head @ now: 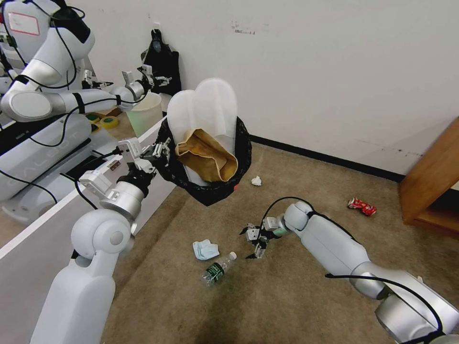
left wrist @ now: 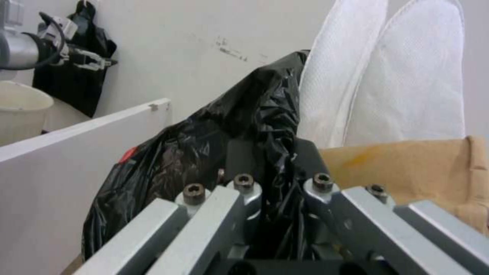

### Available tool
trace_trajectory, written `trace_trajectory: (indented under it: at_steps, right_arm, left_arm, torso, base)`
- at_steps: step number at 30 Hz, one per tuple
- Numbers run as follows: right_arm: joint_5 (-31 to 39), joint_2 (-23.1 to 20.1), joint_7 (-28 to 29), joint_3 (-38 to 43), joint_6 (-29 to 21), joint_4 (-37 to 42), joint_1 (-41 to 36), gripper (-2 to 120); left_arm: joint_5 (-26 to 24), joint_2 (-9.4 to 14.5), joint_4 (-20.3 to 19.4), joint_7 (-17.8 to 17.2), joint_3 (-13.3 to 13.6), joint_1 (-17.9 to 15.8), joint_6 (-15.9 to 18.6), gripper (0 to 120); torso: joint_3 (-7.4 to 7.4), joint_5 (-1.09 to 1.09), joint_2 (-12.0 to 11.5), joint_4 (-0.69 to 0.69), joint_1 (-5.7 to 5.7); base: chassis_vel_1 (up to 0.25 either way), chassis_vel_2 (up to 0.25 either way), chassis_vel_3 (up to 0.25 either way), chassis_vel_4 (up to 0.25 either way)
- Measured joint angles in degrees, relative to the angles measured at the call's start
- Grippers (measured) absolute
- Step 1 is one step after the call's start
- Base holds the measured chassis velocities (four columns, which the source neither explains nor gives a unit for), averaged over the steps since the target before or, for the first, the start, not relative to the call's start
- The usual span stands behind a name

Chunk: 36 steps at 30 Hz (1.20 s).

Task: Pick up the trash bin, then pick up the garbage from the floor and place it into the trash bin.

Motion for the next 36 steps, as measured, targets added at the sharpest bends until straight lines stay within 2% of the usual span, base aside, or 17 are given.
trace_trajectory:
  at_steps: [36]
  right_arm:
    - [-0.85,4.32,2.70,-0.95,0.36,-5.13,1.95,100]
  left_arm:
    - [-0.38,-0.09,-0.28,0.57,-0.22,0.77,-0.37,4]
  torso:
    - [0.00,0.00,0.00,0.00,0.00]
  base:
    - [0.000,0.000,0.000,0.000]
